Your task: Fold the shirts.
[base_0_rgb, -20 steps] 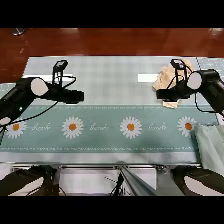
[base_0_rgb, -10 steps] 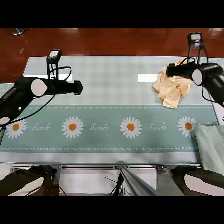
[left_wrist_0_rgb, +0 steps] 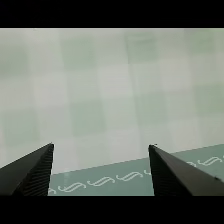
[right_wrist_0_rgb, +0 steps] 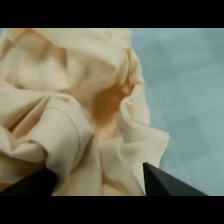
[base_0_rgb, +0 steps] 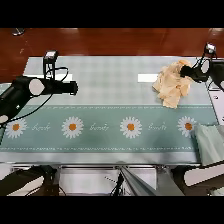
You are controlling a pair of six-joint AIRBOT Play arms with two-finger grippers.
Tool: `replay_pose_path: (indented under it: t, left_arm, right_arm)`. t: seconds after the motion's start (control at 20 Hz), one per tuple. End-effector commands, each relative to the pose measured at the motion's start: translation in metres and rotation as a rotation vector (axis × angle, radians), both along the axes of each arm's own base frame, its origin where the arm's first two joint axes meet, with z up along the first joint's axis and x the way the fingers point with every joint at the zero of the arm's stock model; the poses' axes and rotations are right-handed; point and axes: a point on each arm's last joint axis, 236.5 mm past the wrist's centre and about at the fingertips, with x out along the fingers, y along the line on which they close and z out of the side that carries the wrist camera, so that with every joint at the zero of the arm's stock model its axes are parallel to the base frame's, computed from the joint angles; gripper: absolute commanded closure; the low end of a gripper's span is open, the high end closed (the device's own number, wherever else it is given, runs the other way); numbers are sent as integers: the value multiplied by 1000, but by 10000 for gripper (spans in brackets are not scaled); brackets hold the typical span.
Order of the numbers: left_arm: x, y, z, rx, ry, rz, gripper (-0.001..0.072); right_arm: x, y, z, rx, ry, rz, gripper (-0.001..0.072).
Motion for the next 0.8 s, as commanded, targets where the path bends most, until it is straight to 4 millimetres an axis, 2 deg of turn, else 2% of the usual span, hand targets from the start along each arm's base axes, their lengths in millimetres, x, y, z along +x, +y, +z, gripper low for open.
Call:
replay_pose_path:
  t: [0.0, 0.05, 0.1, 0.15, 0.2, 0.3, 0.4, 0.45, 0.5, 0.6, 0.65, 0.75]
  left_arm:
    - [-5, -1, -9, -6, 38, 4, 5]
    - [-6, -3, -11, -16, 51, 7, 5]
    - [-10, -3, -13, -17, 67, 5, 5]
    - [-14, -2, -15, -12, 89, 3, 4]
    - [-23, 1, -18, 8, 132, -5, 5]
    - [-42, 31, -21, 135, 233, -15, 5]
    - [-61, 67, -11, 219, 320, 4, 5]
    - [-67, 75, -2, 216, 326, 11, 5]
    - [-74, 75, 8, 170, 320, 30, 5]
    - [-96, 51, 23, 40, 279, 8, 5]
    - [-108, 38, 27, -24, 249, -2, 5]
    - [-133, 33, 26, -65, 207, 2, 5]
  right_arm:
    - [-10, 9, -41, 111, 101, -11, 103]
    - [-13, 16, -46, 142, 119, -4, 174]
    - [-15, 25, -46, 170, 128, 21, 399]
    - [-14, 37, -43, 203, 123, 68, 676]
    - [-10, 47, -35, 235, 101, 102, 683]
    - [4, 59, 3, 269, 3, 133, 683]
    - [22, 63, 72, 241, -138, 188, 684]
    - [30, 69, 119, 212, -228, 238, 683]
    - [34, 80, 168, 195, -327, 283, 683]
    - [28, 107, 276, 165, -534, 367, 684]
    - [17, 121, 328, 138, -626, 404, 684]
    - [-17, 154, 410, 81, -770, 497, 684]
